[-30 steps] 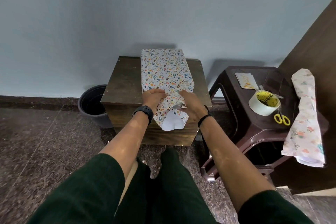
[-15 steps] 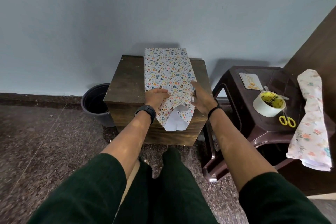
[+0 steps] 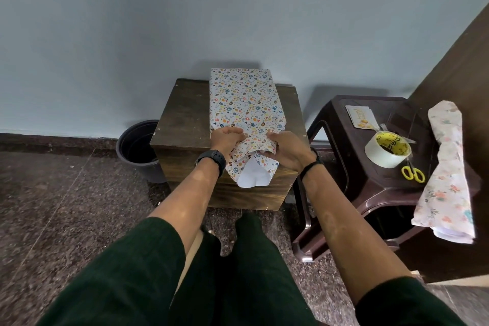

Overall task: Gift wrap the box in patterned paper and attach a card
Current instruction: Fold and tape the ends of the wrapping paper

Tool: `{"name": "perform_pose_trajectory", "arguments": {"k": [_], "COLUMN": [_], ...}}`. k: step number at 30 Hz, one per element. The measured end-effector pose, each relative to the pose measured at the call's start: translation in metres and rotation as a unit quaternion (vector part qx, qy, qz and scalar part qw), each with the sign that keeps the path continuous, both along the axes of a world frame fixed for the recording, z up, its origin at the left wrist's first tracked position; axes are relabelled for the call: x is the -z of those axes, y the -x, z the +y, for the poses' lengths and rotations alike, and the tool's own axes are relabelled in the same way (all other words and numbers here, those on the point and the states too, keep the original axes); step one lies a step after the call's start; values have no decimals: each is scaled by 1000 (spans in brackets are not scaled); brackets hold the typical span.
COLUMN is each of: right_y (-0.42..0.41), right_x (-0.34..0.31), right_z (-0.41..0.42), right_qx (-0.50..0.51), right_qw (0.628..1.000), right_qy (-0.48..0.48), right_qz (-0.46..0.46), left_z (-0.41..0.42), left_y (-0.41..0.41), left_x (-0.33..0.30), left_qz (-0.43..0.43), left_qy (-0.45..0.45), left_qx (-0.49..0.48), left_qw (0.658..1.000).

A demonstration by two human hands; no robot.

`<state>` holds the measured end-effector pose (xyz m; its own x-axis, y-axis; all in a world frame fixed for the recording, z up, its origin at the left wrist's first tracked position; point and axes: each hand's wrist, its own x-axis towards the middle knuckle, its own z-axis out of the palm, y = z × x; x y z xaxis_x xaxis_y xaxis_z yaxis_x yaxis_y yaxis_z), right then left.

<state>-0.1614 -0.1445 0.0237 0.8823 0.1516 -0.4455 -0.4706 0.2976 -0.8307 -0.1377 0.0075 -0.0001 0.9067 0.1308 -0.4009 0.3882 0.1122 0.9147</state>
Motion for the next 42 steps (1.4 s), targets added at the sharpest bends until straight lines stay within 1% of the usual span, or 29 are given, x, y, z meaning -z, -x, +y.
{"name": "perform_pose_trajectory", "arguments": {"k": [2,7,11,14,17,19,24,25,26,27,29,30,32,36,40,42], "right_y": [2,5,7,8,10,12,12,12,13,14,18,18,18,16,12,11], "right_x": [0,-1,4,10,13,15,20,22,23,23,19,19,21,23,29,30], "right_z": [-1,-5,-4,-2,-4,-7,-8,-9,-9,-10,-10,-10,-14,-20,-21,-22], "right_qx": [-6,-59,-30,-7,-24,-33,-18,-7,3,9,4,-1,-17,-34,-46,-46], "right_qw": [999,997,998,999,998,997,996,995,991,984,956,942,926,942,943,953], "right_qy": [-32,-49,-51,-35,-5,-11,6,15,45,96,211,251,293,265,269,239], "right_qz": [0,-11,-22,-37,-65,-69,-89,-103,-124,-150,-205,-225,-236,-205,-192,-181], "left_z": [1,5,8,13,18,22,27,26,25,25,23,24,24,23,22,21], "left_y": [0,0,2,5,8,7,4,4,5,5,4,4,4,6,10,12], "left_x": [-1,-1,-5,-9,-12,-10,1,2,3,4,6,7,7,4,-2,-6], "left_qz": [4,11,26,35,52,59,67,66,62,59,58,58,60,59,60,60], "left_qy": [-3,6,18,52,70,70,117,116,113,111,116,119,121,123,133,132], "left_qx": [7,35,66,100,148,175,189,185,183,182,184,184,181,176,173,172], "left_qw": [1000,999,997,993,985,980,973,974,975,975,974,974,974,975,974,974]}}
